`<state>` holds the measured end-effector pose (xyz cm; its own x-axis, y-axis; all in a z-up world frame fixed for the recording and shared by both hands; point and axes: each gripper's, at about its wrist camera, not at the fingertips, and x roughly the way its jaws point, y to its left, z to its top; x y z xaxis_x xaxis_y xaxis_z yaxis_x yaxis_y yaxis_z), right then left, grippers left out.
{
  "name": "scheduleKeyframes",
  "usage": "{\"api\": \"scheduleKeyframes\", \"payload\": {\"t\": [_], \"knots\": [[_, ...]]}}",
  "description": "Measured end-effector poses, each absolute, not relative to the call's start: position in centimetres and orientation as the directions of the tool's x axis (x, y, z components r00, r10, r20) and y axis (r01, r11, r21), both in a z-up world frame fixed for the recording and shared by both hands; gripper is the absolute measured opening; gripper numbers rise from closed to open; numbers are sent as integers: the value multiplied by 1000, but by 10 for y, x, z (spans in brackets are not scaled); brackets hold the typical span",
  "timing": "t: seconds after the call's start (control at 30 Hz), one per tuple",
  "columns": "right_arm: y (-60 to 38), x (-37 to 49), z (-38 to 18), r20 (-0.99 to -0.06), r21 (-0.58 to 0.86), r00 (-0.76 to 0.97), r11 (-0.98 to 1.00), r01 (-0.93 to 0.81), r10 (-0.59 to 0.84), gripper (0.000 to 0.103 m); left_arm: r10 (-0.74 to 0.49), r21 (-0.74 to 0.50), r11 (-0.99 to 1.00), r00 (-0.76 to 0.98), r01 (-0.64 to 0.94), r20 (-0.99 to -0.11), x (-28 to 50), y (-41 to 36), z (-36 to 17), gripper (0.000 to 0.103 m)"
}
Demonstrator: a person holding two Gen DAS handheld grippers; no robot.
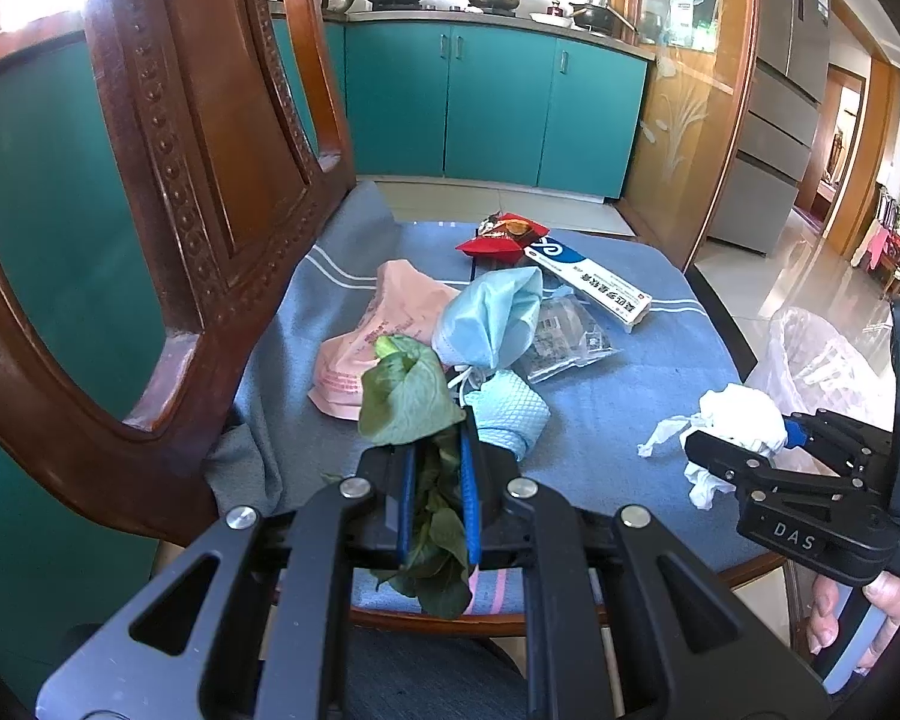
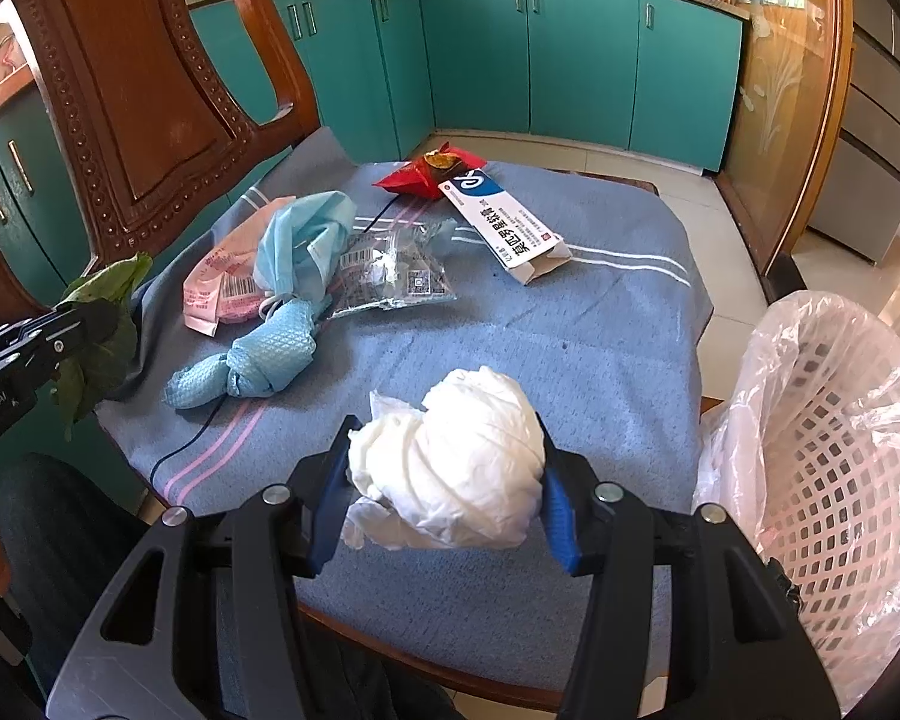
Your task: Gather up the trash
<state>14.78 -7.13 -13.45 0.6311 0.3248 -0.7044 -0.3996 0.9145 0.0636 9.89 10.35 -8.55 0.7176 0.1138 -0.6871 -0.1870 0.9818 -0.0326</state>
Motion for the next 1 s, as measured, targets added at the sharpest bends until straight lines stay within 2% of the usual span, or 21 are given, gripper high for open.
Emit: {"api": "scheduleKeyframes", "payload": {"t": [0.33, 0.6, 0.77, 1.0], "knots": [[-75, 145, -130, -693, 77, 637, 913, -401, 338, 53, 70, -75, 983, 724, -166, -687, 98, 102, -83, 15], [-112, 137, -92, -610, 95, 722, 935, -342, 326, 53, 5, -103, 990, 738, -101, -675, 103, 85, -69, 15], [-178, 129, -68, -555, 101, 799, 972, -212, 232, 53, -97, -142, 990, 743, 2, -663, 118, 52, -60, 15], [-275, 110, -73, -567, 111, 822, 993, 29, 39, 54, -313, -193, 949, 691, 247, -651, 149, -39, -53, 15]]}}
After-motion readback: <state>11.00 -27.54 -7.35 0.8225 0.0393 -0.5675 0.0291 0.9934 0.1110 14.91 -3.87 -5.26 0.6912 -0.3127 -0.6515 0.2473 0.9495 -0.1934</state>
